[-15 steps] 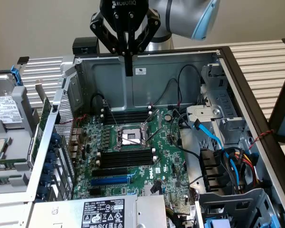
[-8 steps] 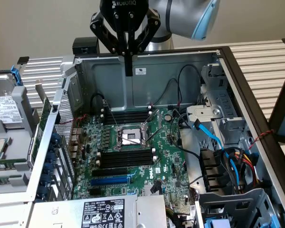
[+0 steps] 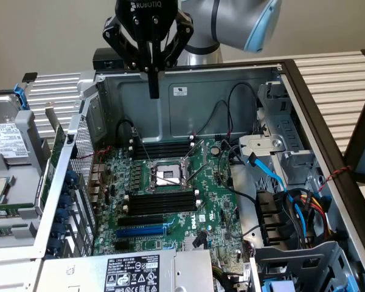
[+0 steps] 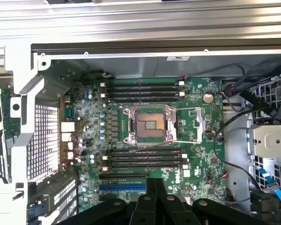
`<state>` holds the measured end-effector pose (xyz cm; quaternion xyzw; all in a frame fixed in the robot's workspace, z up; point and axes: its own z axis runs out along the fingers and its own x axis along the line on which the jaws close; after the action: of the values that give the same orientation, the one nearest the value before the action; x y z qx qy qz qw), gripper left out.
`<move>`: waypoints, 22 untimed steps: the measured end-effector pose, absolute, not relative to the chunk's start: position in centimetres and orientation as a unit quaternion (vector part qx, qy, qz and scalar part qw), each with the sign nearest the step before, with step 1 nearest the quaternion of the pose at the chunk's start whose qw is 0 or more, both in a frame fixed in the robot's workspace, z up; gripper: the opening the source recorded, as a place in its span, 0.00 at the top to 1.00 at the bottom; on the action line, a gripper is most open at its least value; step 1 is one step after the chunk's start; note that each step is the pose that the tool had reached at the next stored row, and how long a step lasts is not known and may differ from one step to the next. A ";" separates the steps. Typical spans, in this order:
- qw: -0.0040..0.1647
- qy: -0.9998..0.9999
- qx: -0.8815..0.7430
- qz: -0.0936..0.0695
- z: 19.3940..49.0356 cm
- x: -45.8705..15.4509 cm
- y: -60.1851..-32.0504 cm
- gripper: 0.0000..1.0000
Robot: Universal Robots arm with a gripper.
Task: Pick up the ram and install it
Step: 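Reach for the ram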
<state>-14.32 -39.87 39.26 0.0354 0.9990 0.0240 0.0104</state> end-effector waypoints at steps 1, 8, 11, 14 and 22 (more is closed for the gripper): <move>0.010 0.999 0.035 0.024 39.3 -14.7 -39.9 0.90; 0.010 0.999 0.036 0.024 39.3 -17.2 -39.8 0.90; 0.010 0.999 0.036 0.024 39.3 -18.4 -39.8 0.90; 0.010 0.999 0.036 0.024 39.3 -19.6 -39.8 0.90; 0.010 0.999 0.036 0.024 39.3 -22.7 -39.8 0.90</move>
<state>-22.72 -39.80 39.26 0.0357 0.9990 0.0240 0.0104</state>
